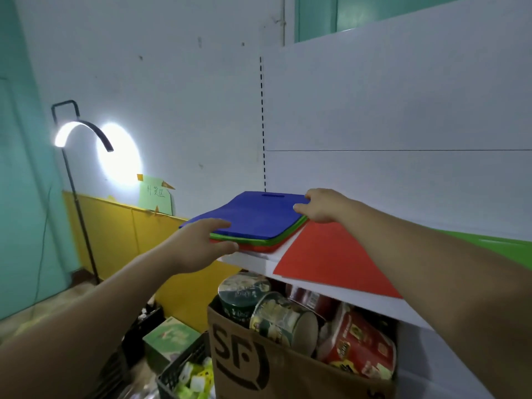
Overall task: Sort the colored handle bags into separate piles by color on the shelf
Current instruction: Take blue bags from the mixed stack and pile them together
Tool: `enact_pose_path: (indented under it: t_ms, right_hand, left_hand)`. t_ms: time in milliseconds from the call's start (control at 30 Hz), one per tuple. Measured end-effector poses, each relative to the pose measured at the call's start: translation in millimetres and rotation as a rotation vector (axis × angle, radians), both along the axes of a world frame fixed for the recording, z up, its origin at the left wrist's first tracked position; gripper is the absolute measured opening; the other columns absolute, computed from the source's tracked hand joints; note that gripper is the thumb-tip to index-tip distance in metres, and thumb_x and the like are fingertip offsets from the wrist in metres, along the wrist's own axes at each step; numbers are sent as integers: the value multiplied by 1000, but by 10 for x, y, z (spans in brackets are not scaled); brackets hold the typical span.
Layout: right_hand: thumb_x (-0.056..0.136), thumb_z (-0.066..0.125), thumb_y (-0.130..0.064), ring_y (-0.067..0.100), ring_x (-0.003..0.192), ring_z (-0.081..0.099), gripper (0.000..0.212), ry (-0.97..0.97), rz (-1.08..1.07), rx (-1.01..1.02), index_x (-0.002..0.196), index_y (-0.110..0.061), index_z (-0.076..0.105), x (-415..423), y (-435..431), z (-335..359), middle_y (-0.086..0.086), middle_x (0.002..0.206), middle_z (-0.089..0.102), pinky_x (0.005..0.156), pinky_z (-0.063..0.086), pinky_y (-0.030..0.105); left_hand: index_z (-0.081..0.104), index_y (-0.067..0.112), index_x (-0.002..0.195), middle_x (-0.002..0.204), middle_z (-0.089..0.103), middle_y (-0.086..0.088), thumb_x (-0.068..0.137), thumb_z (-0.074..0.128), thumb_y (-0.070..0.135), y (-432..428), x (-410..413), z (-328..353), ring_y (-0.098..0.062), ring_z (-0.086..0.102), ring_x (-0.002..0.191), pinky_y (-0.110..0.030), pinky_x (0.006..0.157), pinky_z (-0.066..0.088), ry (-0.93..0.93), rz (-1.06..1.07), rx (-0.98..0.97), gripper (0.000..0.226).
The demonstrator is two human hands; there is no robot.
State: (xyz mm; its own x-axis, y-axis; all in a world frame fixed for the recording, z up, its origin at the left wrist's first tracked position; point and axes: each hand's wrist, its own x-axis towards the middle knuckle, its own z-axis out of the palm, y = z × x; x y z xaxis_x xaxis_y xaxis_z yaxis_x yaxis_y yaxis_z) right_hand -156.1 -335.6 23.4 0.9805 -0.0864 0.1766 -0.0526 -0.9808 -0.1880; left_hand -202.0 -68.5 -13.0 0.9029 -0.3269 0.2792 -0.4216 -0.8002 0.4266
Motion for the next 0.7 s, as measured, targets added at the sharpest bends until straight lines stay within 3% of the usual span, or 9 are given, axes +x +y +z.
enact_pose_path:
  t_ms: [167, 367, 567, 700]
  right_hand:
    - [94, 43, -53, 28, 124, 47, 60, 21, -21, -10, 137, -10, 45, 624, 22, 28, 10, 140, 47, 98, 39, 33]
    - [95, 42, -53, 28, 125, 47, 64, 95, -77, -37, 138, -6, 43, 1043, 12, -71, 12, 141, 46, 101, 39, 34]
    - [96, 36, -58, 29, 128, 45, 68, 143, -193, -56, 137, -5, 46, 1209, 96, -201, 13, 143, 44, 102, 36, 33]
    - [89, 48, -60, 28, 101, 56, 60, 110, -326, -82, 110, -6, 60, 1249, 215, -243, 12, 119, 61, 81, 41, 29]
  left_hand:
    - [42, 27, 138, 140, 46, -1, 86, 60, 46, 123, 642, 149, -21, 47, 120, -38, 94, 48, 52, 32, 3, 58]
    - [41, 28, 139, 137, 47, -2, 87, 56, 51, 184, 1283, 173, -18, 50, 108, -32, 85, 48, 62, 37, 54, 59]
    - [37, 27, 142, 146, 40, 0, 89, 49, 56, 268, 1794, 68, -22, 42, 128, -36, 105, 34, 128, -37, 196, 62]
    - [32, 24, 145, 148, 38, 1, 87, 48, 61, 321, 2025, 26, -20, 40, 131, -34, 106, 31, 195, -135, 248, 71]
